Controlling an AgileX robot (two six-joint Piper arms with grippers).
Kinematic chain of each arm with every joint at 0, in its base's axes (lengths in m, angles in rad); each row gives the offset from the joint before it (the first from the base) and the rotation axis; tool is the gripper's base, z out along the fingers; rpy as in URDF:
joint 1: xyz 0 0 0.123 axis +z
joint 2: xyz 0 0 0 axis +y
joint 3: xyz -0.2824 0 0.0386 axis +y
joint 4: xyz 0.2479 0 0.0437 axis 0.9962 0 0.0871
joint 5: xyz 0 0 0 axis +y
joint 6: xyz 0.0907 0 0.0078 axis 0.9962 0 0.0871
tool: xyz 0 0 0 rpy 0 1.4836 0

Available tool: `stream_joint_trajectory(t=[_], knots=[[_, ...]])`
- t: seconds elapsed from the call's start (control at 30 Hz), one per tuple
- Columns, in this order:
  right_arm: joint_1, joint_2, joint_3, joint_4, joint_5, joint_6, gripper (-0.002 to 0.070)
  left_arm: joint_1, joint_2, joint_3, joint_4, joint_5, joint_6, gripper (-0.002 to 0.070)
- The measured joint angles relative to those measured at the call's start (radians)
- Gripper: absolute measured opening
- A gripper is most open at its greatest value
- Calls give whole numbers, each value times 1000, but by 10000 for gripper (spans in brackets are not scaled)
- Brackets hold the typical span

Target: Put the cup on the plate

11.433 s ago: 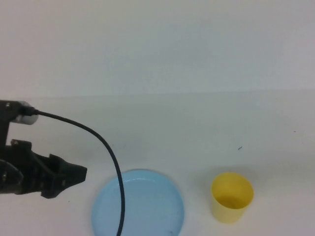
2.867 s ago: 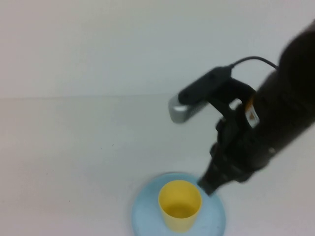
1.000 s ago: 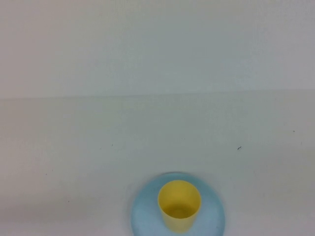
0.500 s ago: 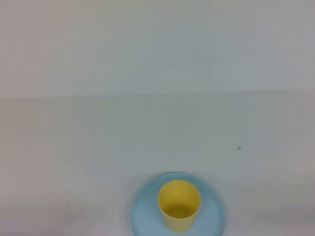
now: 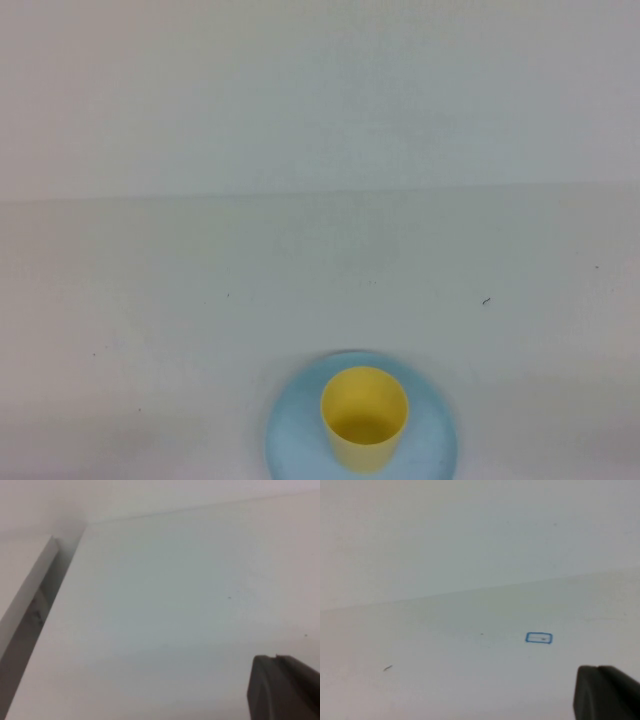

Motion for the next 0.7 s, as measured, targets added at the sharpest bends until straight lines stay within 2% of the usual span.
stream_joint_trajectory(t=[0.2, 0.7], knots=[[-123, 0, 0, 0, 10, 0, 1, -56, 0, 0, -2, 2, 26, 0], [-132, 0, 0, -4, 14, 0, 1, -57, 0, 0, -33, 2, 83, 0]])
